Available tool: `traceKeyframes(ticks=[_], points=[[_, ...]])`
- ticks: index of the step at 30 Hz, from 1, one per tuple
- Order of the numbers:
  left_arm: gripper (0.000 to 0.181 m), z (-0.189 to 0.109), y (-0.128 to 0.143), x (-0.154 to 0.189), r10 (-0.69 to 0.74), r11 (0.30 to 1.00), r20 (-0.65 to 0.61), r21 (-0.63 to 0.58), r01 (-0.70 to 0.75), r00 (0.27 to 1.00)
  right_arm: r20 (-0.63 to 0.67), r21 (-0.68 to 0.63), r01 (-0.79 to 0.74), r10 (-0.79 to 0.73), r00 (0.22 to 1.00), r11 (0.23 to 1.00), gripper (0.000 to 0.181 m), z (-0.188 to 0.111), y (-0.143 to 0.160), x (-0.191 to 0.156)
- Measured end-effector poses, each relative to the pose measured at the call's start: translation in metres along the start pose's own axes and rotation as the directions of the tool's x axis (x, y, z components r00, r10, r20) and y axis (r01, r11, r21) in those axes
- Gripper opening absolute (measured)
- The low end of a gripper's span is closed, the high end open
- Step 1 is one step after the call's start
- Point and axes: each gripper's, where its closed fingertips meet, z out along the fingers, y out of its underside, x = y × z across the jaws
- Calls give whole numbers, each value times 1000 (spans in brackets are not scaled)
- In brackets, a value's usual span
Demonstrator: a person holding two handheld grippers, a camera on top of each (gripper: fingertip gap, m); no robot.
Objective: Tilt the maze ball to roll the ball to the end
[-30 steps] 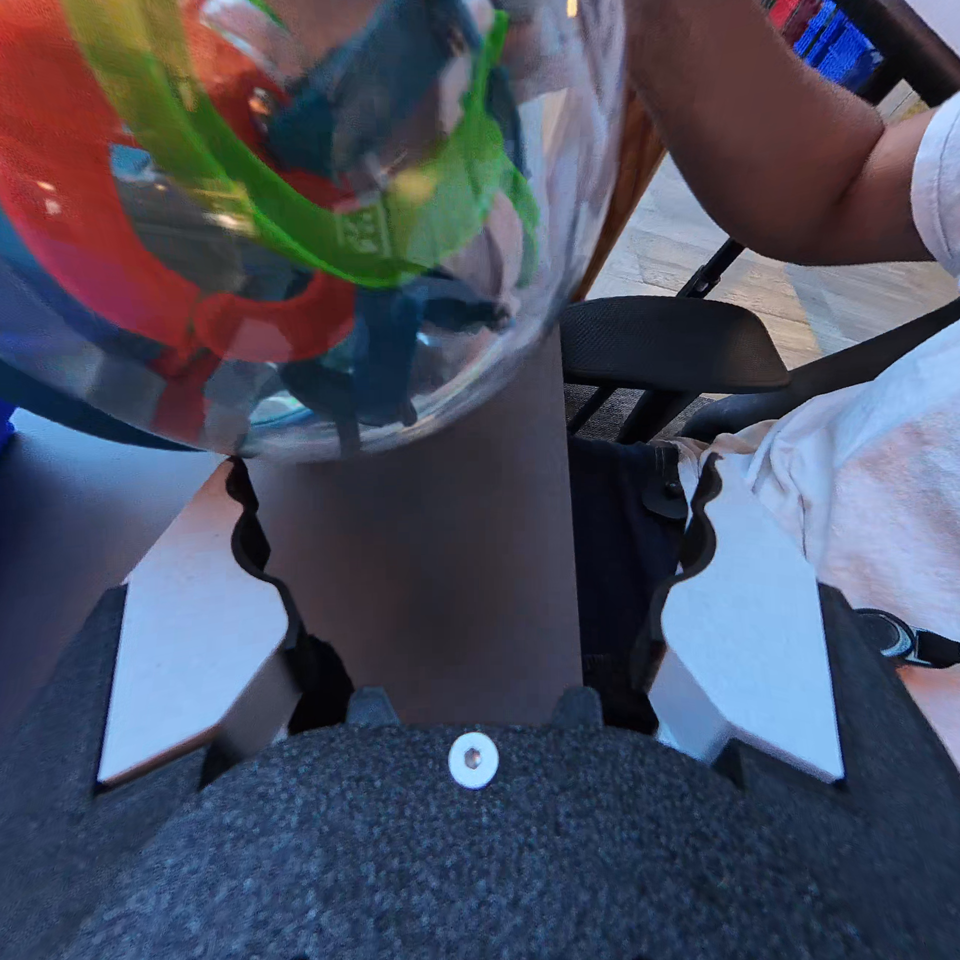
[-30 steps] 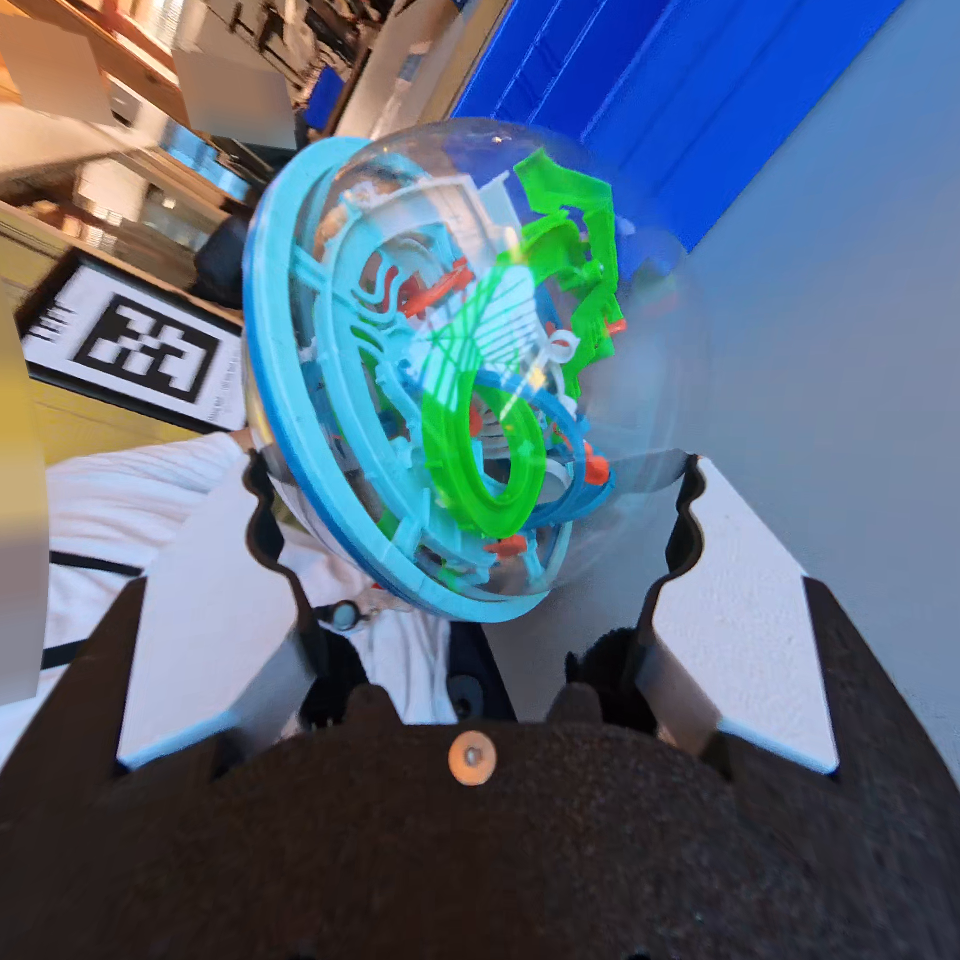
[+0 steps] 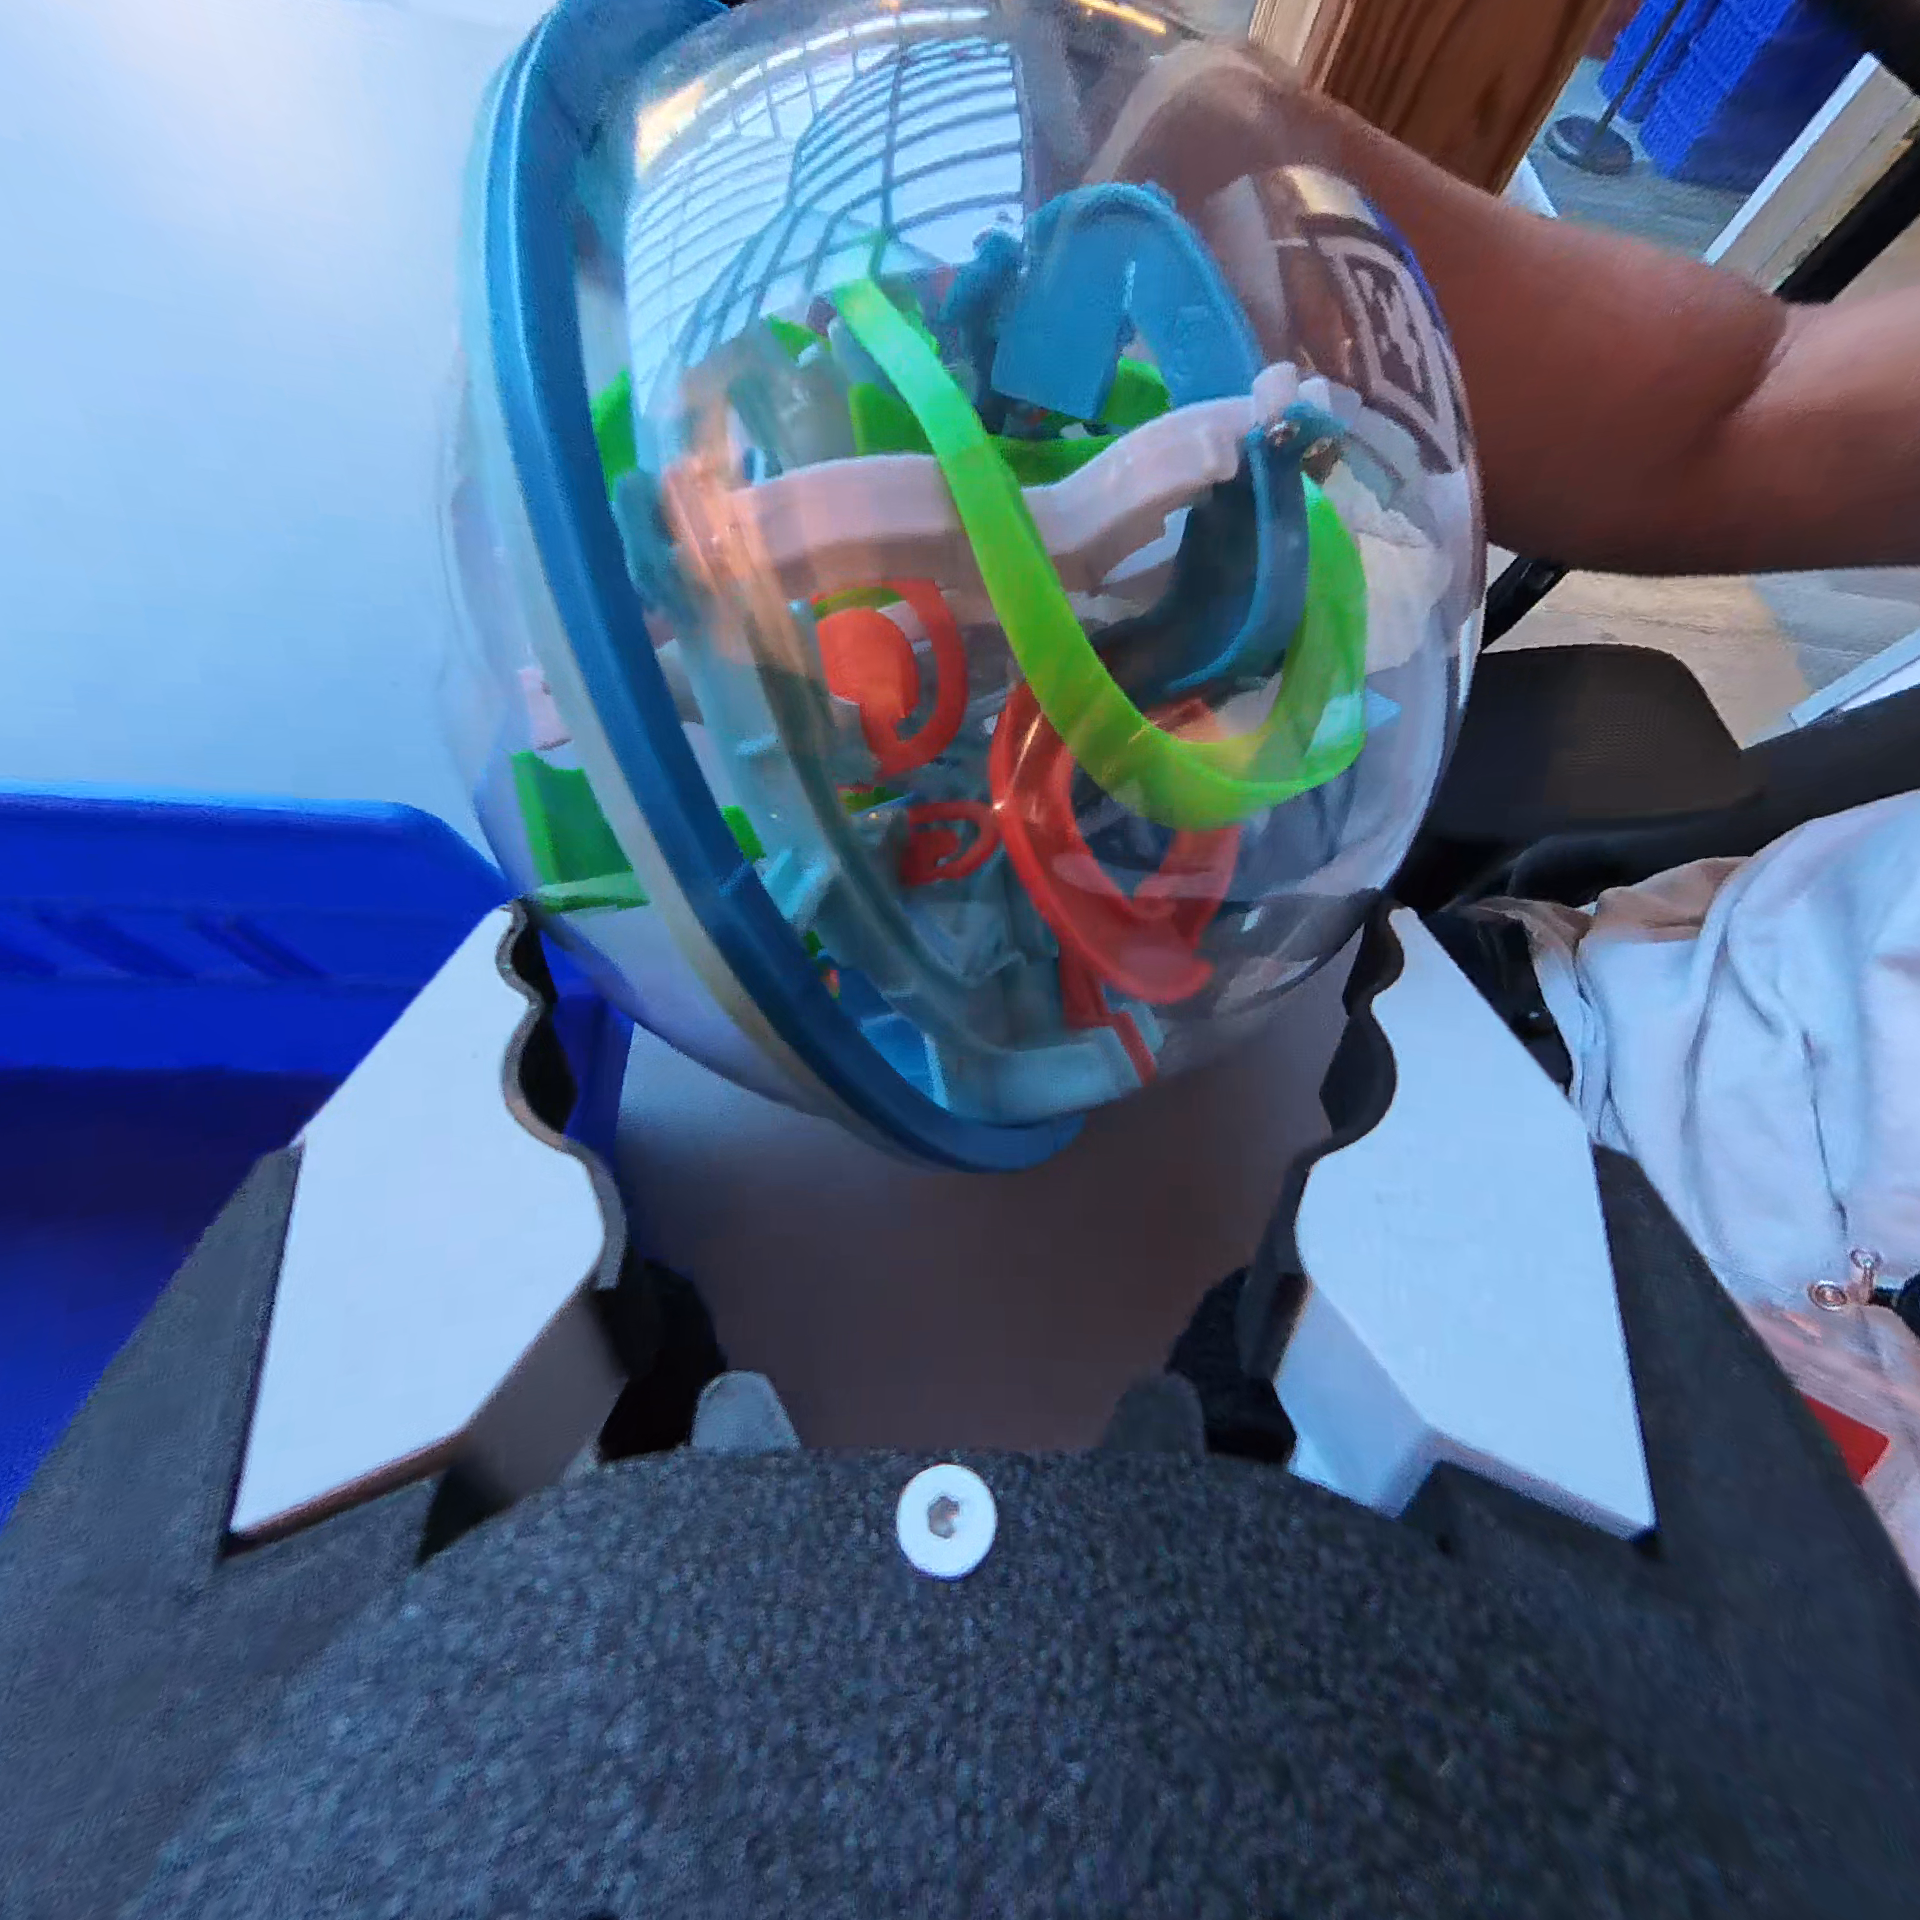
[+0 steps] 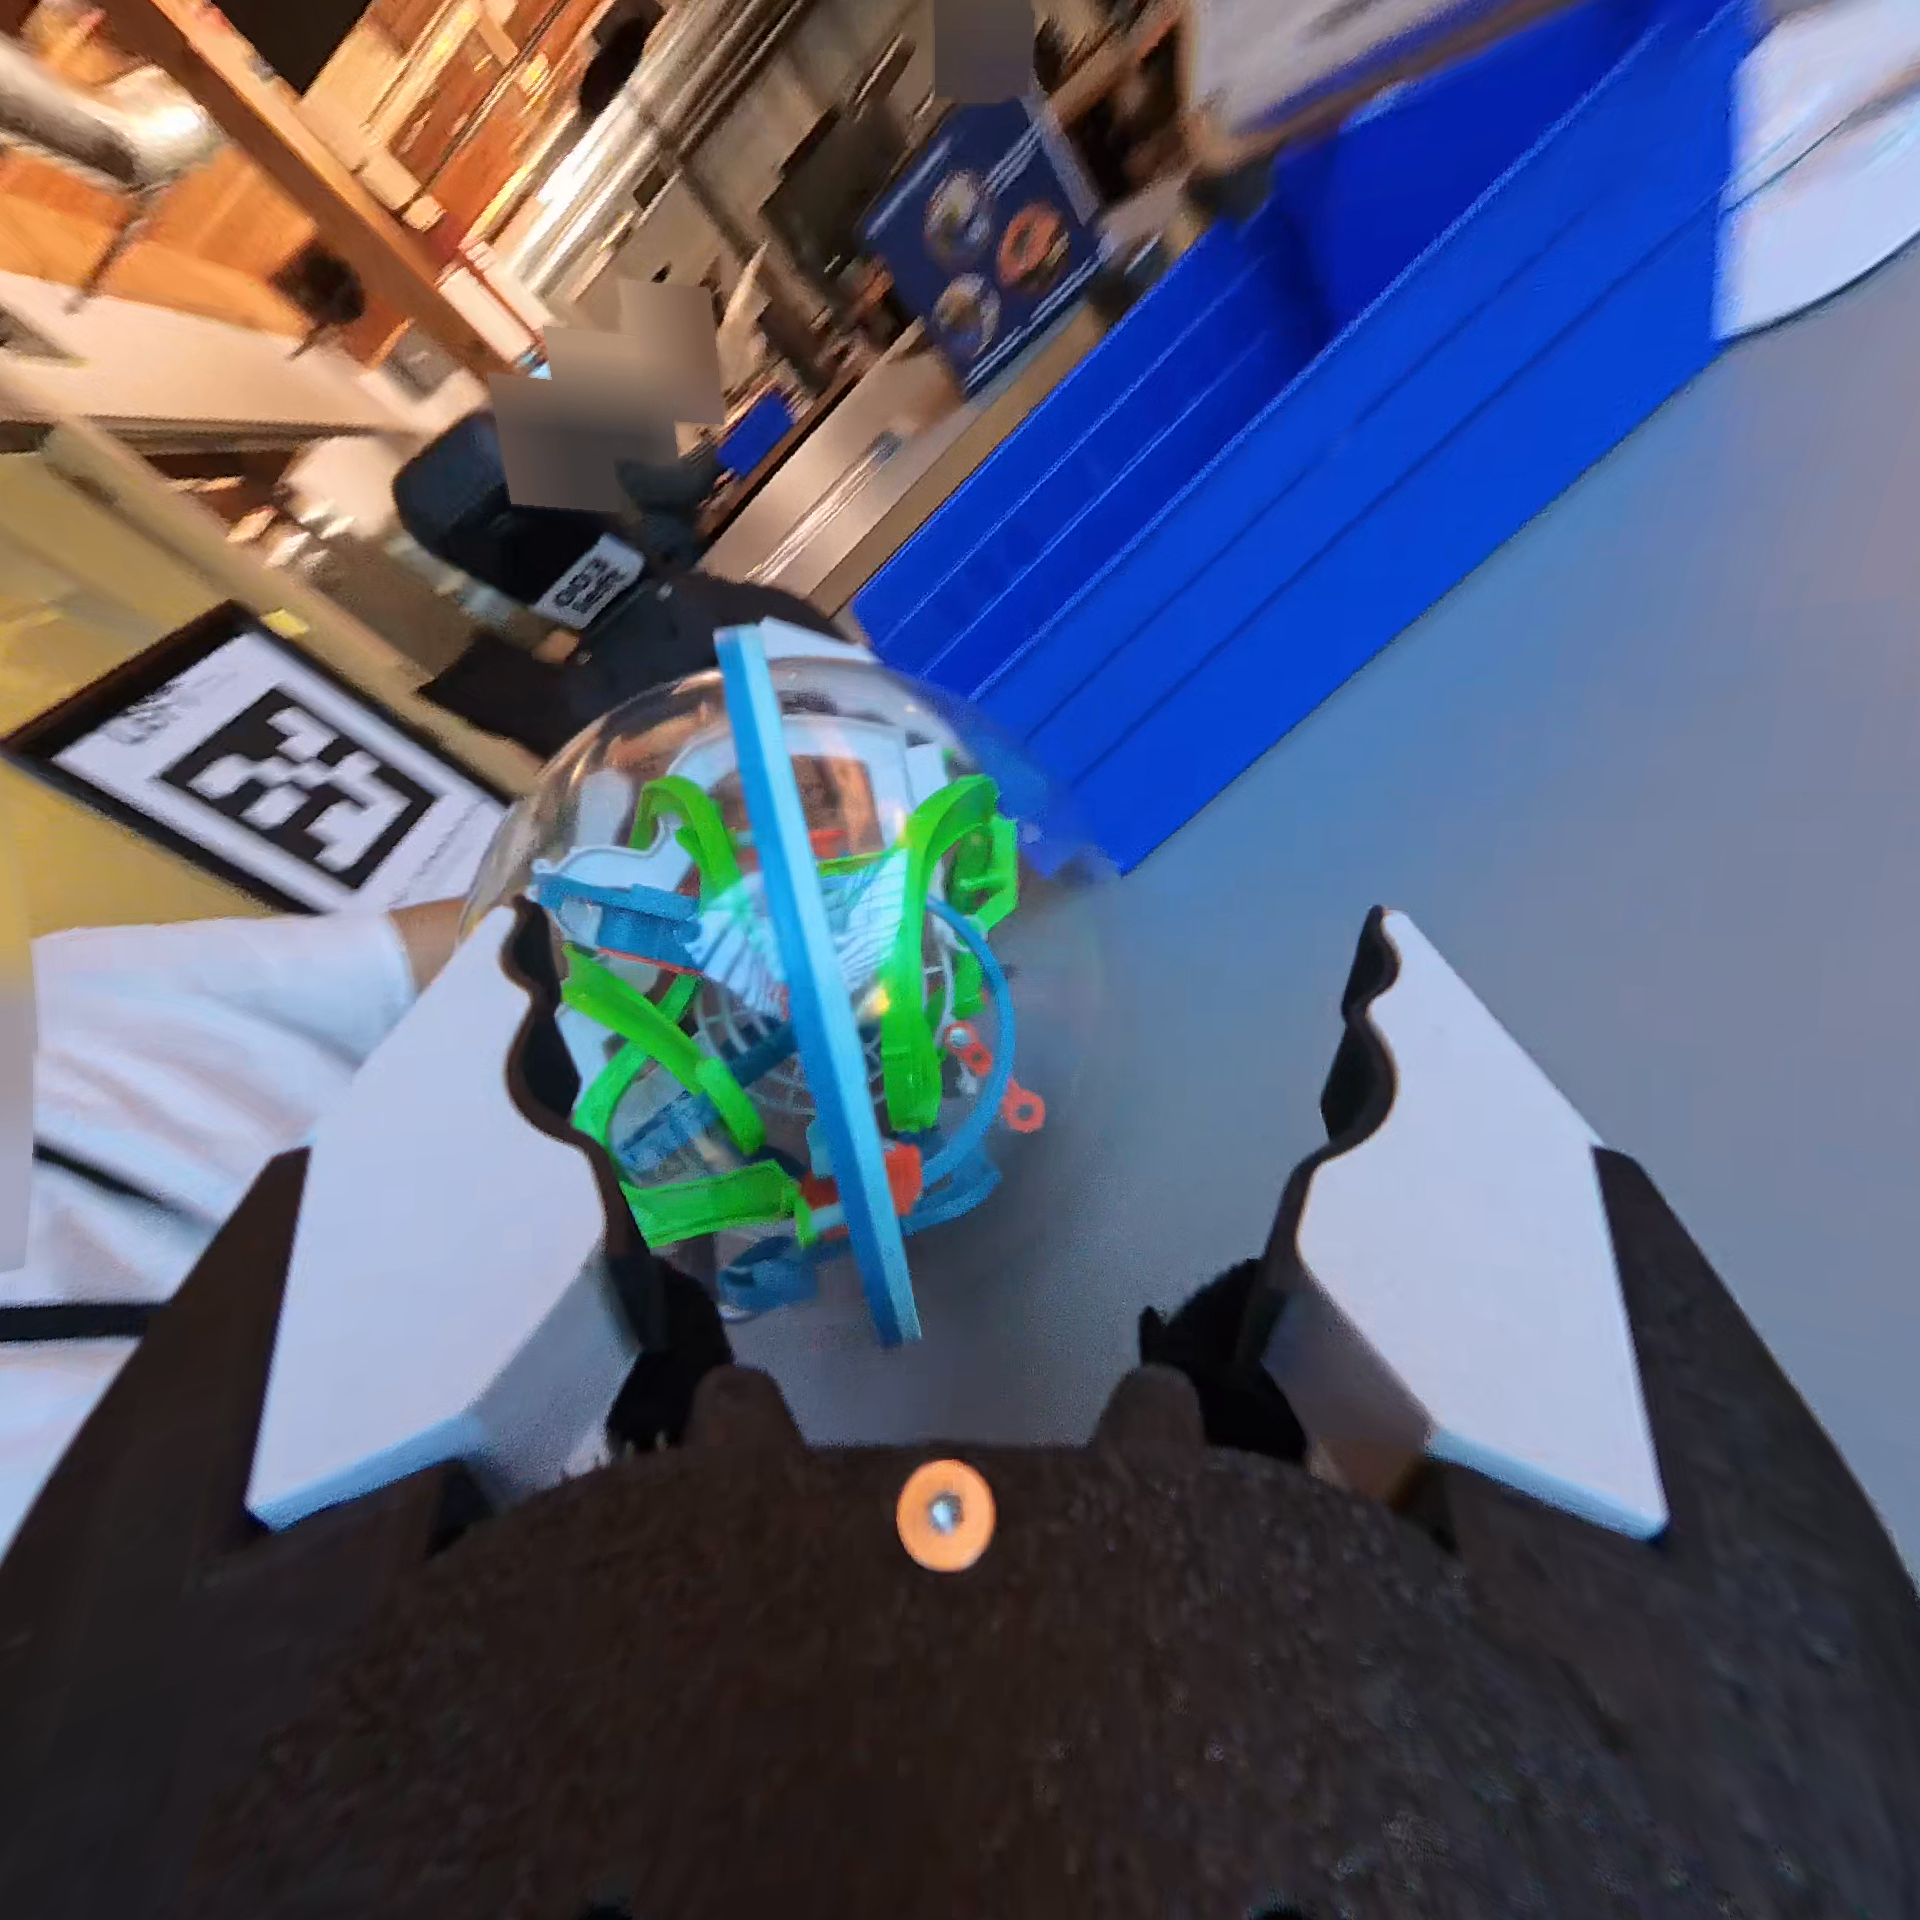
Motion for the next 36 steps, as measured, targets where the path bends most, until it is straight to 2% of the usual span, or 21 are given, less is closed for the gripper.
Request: traceKeyframes(ticks=[3,5,8,10,13,15,16,19,24,28,32,36], points=[[146,4,0,3,-35,999,23,0,35,999,-234,102,207,-179,956,973,144,-37,0,-15],[145,6,0,6,-76,997,27,1,76,997,-365,56,316,-275,889,947,144,-46,25,-34],[145,13,1,14,-131,991,18,13,131,991,-436,-51,268,-262,861,962,149,-36,77,-49],[145,19,1,20,-161,987,19,14,160,987,-468,-69,267,-268,842,961,154,-30,93,-49],[144,28,-3,33,-213,977,2,24,213,977,-449,-127,292,-318,835,948,148,-13,101,-49],[158,33,-1,38,-227,974,21,3,227,974,-432,-135,301,-329,840,944,155,-10,97,-48],[159,34,3,38,-206,978,57,-16,207,977,-407,-133,281,-311,859,950,155,-9,95,-47],[159,36,13,35,-107,993,142,-43,114,984,-304,-97,182,-203,931,979,155,-8,90,-42],[158,28,10,37,-116,993,159,49,109,980,-148,-40,-24,18,989,999,154,-2,85,-39],[156,26,19,32,-118,993,196,44,111,974,-190,-107,-81,60,980,991,154,6,84,-42],[155,23,19,23,-187,980,201,104,169,961,-263,-193,-165,110,958,967,154,14,86,-46],[152,19,23,11,-204,977,265,111,180,943,-313,-247,-232,149,938,941,154,24,89,-51]])
